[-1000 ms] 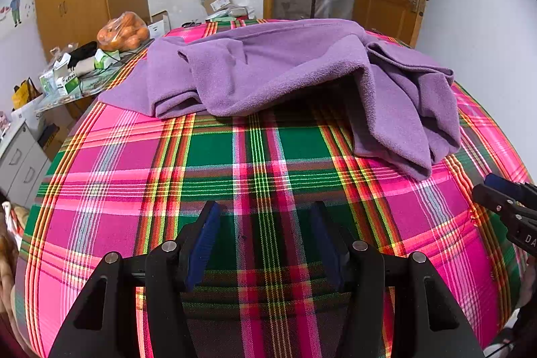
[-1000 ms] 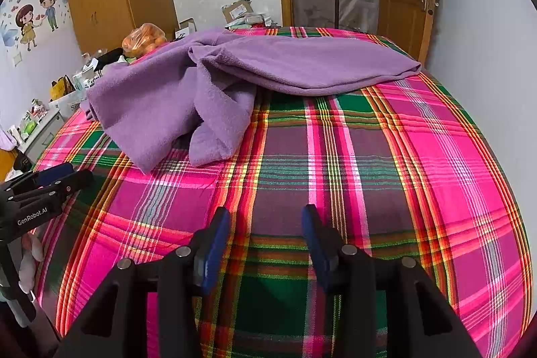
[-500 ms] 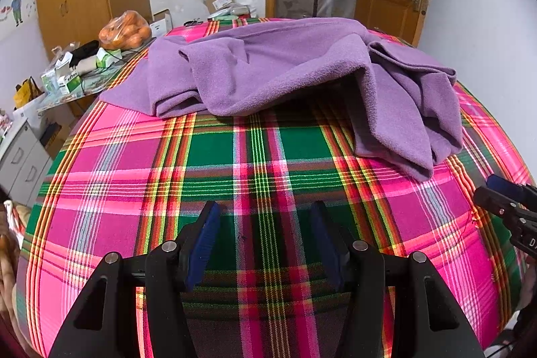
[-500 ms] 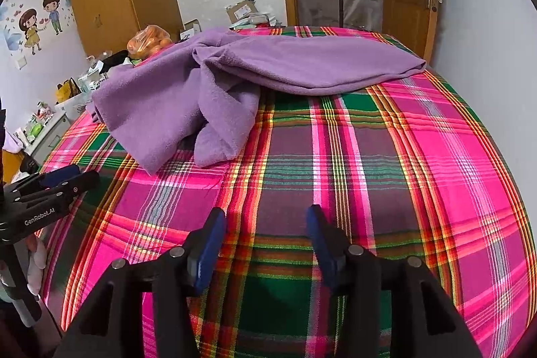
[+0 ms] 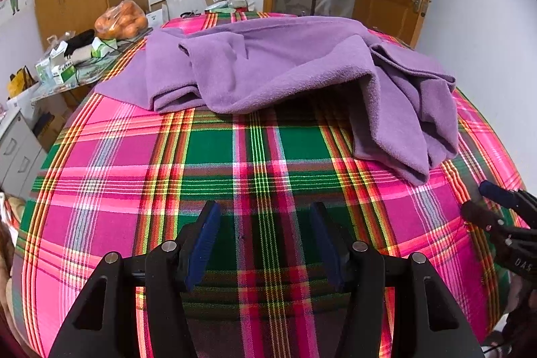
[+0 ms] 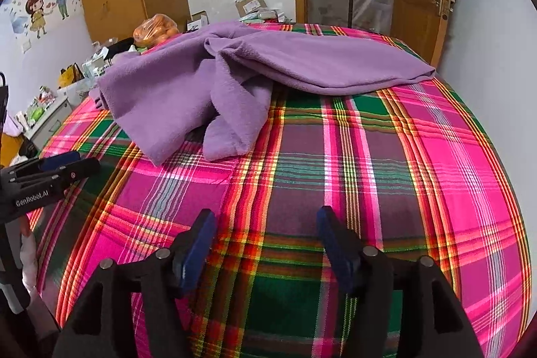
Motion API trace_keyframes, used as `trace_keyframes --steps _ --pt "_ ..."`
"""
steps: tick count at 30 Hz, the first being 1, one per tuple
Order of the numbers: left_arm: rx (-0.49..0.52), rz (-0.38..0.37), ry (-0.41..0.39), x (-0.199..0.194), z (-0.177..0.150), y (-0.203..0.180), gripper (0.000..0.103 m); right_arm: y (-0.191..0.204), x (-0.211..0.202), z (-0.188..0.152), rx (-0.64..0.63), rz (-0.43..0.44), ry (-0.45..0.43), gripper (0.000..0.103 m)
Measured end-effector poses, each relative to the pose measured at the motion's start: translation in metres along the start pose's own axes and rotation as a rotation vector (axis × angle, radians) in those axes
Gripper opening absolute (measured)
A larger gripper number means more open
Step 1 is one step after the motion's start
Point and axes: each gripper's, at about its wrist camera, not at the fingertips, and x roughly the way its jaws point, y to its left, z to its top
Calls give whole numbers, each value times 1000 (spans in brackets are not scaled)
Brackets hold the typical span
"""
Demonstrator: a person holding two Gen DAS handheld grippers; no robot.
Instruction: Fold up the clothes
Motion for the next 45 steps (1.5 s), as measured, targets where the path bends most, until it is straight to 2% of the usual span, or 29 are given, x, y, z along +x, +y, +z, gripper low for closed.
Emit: trace_keyframes --steps 5,18,25,45 --pt "-8 -9 8 0 1 -1 58 4 2 1 -34 -8 14 71" --pt "51 27 17 4 3 -9 58 0 7 6 -26 5 24 70" --pt "79 13 14 8 6 -12 58 -1 14 16 -11 12 21 70" --pt "63 -2 18 15 17 -16 60 6 31 39 -10 -11 49 73"
